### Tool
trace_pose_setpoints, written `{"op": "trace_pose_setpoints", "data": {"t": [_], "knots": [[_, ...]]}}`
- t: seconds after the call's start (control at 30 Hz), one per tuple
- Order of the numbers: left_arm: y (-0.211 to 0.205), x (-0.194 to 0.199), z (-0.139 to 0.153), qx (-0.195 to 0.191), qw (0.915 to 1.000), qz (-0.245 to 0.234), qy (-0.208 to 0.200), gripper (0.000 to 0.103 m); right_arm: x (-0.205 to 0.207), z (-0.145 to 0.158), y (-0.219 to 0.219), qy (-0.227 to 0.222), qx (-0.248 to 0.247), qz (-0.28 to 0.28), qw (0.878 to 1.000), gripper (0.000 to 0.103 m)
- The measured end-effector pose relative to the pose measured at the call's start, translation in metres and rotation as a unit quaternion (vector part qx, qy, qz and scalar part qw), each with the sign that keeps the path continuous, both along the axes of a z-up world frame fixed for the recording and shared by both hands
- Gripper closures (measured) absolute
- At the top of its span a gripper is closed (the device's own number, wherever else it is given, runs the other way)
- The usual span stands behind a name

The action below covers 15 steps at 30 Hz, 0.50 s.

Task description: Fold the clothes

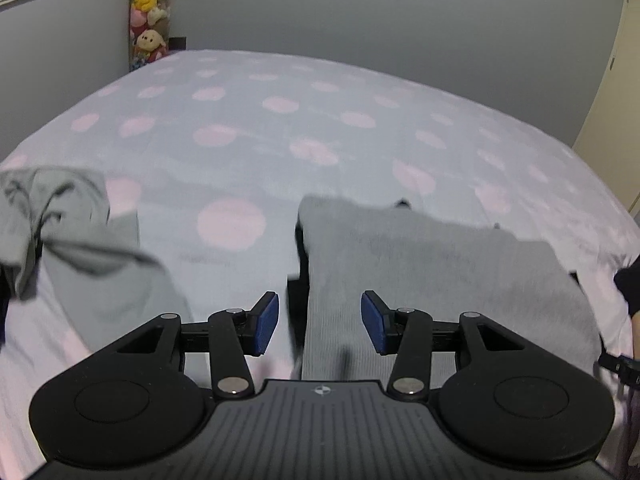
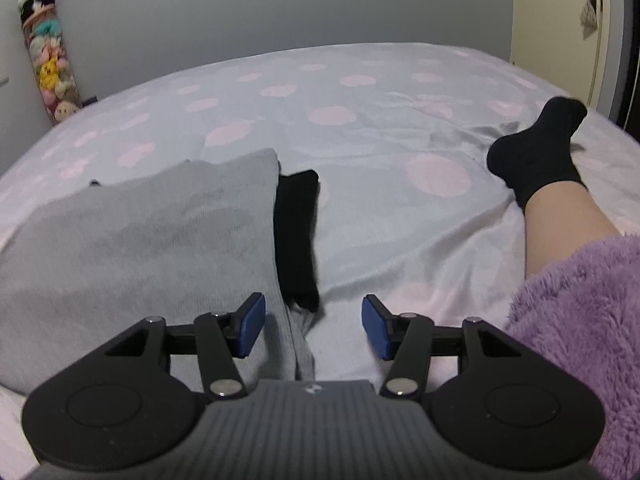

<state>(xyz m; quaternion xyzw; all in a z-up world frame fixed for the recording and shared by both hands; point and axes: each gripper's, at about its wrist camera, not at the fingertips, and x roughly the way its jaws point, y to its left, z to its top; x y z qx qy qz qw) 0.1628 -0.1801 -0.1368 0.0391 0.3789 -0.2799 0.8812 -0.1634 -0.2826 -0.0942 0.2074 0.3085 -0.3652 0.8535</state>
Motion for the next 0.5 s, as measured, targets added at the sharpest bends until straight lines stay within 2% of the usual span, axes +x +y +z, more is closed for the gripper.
{"op": "trace_pose_setpoints", "data": {"t": [0.2,0.37,0.5], "knots": [[-0.001,0.02,-0.014,-0.001,0.9999,-0.011,-0.002,0.055,0.013,0.016,-0.023,-0.015,0.021,-0.011,1.0,0.041],[0.005,0.032,-0.04,-0.001,0.9995,-0.008,0.032,0.055,0.036,0.022,-0.042,-0.003,0.031,-0.019,0.999,0.04],[0.003,0.038,-0.047,-0.012,0.9991,-0.017,0.036,0.055,0.054,0.019,-0.053,0.007,0.044,-0.023,0.999,0.038]]}}
